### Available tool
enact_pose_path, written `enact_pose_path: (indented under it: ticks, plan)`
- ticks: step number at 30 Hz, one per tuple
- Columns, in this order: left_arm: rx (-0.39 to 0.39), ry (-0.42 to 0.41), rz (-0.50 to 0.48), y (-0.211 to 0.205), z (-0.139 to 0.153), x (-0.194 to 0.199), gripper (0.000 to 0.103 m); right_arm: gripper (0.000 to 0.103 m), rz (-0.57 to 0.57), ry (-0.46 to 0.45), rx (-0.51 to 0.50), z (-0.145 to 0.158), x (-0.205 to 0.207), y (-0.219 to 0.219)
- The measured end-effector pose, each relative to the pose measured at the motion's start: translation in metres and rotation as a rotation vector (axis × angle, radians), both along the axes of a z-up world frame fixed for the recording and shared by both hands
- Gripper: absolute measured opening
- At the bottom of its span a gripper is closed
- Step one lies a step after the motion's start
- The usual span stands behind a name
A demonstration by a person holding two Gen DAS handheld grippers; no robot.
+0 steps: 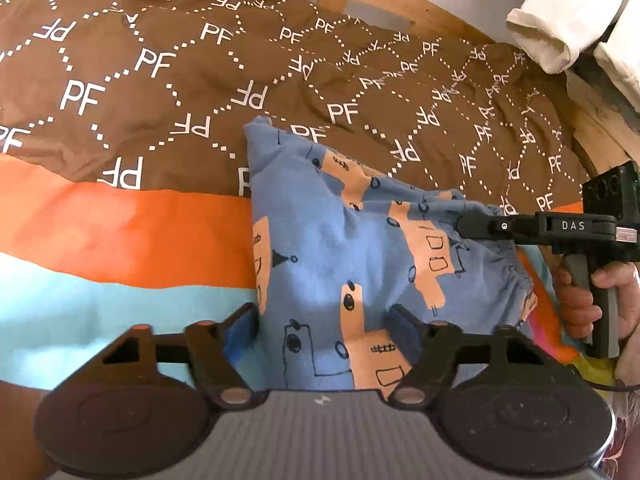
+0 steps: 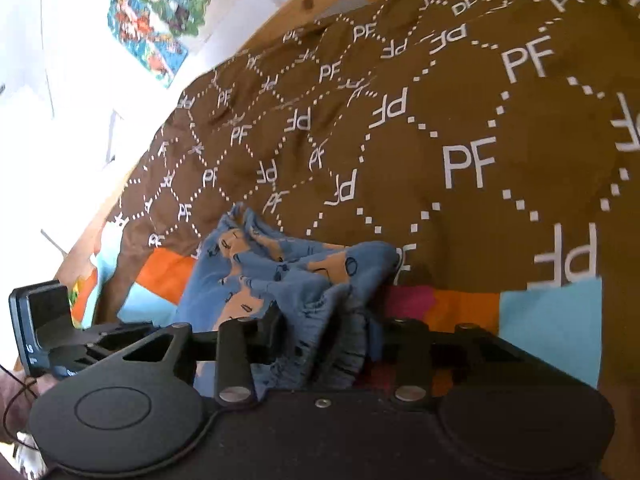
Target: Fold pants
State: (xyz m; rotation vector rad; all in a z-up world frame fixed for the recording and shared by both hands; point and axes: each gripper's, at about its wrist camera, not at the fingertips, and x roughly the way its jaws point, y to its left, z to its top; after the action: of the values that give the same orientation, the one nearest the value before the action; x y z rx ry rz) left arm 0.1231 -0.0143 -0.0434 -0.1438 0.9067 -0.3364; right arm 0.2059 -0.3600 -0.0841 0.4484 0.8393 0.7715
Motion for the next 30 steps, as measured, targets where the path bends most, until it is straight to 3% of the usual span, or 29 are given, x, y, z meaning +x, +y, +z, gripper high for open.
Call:
enact_pose_path:
  ticks: [7, 16, 20, 23, 30]
  plan:
    - [0.056, 0.009, 0.008, -0.006, 0.001, 0.000, 0.050, 0.032, -0.079, -0.052, -0.025, 0.001, -0.014, 0.005]
    - [0.091, 0.022, 0.041, -0.014, 0.008, -0.004, 0.034, 0.024, -0.096, -0.234, -0.216, 0.020, -0.040, 0.032]
    - [0.116, 0.016, 0.048, -0.020, 0.015, -0.006, 0.020, 0.021, -0.087, -0.340, -0.302, 0.031, -0.054, 0.045]
    - [0.117, 0.003, 0.065, -0.023, 0.022, -0.008, 0.018, 0.020, -0.082, -0.406, -0.349, 0.036, -0.063, 0.050]
    - [0.166, -0.174, 0.035, -0.040, 0.049, -0.020, 0.017, 0.019, -0.097, -0.593, -0.416, 0.061, -0.074, 0.056]
